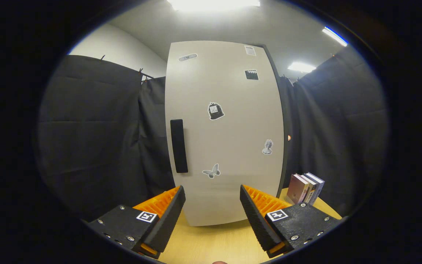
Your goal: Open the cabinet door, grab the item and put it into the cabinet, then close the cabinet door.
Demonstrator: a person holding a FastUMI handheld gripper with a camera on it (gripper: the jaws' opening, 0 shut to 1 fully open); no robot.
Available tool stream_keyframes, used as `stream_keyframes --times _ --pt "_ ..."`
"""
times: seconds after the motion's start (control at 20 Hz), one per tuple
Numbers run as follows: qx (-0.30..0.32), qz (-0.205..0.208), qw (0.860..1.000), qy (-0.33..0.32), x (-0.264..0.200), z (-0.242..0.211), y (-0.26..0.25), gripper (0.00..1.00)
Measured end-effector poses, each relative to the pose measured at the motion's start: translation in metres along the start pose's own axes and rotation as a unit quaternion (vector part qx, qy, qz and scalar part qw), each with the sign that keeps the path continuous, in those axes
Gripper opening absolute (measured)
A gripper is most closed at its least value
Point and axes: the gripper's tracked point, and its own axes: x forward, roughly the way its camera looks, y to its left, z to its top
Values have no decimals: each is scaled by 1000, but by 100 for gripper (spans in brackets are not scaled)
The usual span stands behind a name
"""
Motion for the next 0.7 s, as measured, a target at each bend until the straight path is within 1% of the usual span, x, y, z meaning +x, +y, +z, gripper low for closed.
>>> stream_keyframes --times 0.25,0.7 --pt "1 -5 1000 3 -7 -3 -4 93" --pt "4 -7 1000 -12 -17 3 -9 93"
